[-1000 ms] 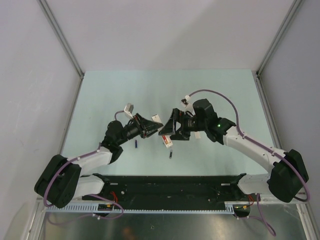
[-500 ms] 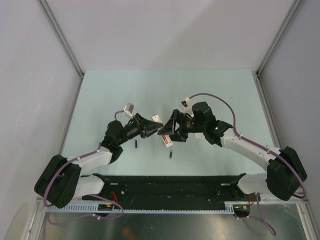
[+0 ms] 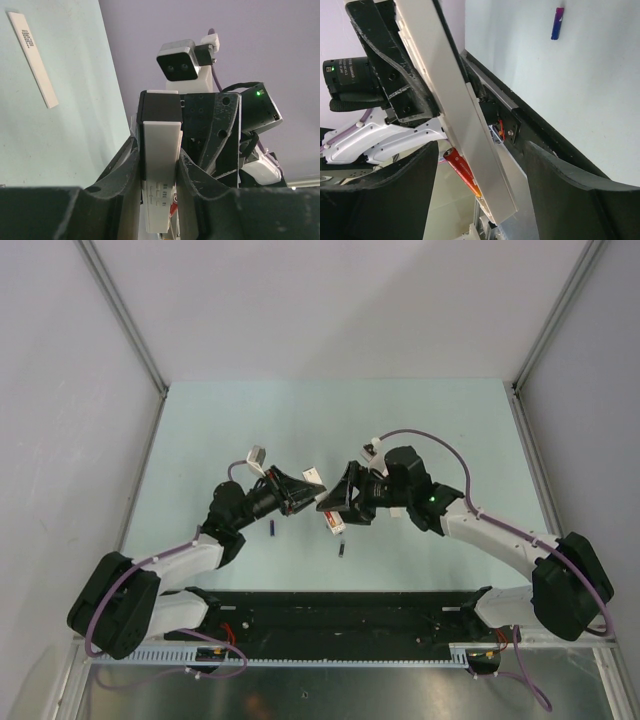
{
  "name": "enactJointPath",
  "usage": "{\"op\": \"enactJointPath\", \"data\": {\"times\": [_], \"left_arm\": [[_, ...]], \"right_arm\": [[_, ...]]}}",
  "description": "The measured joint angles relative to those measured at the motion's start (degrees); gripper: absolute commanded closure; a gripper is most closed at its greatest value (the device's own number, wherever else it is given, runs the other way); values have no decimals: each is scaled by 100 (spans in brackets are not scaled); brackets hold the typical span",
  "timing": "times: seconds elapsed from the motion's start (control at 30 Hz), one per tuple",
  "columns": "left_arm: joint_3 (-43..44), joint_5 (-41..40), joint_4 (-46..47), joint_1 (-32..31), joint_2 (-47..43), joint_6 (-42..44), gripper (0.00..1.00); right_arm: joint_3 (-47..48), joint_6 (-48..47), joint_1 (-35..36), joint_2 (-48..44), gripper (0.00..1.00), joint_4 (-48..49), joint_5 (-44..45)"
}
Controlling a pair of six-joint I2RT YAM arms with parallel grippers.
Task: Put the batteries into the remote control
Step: Load the battery into the remote control.
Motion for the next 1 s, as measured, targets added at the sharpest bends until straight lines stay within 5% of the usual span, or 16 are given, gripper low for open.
{"op": "enactJointPath", "data": {"times": [0.47,0.83,1.0], "left_arm": [[0,-79,-4,0,-63,2,100],[0,-90,-2,0,-66,2,100],[0,-90,-2,0,-66,31,100]], "right_arm": [[-138,48,-33,0,31,144,-24],[-208,127,-17,0,14,313,-24],[-208,131,22,-2,13,424,-28]]}}
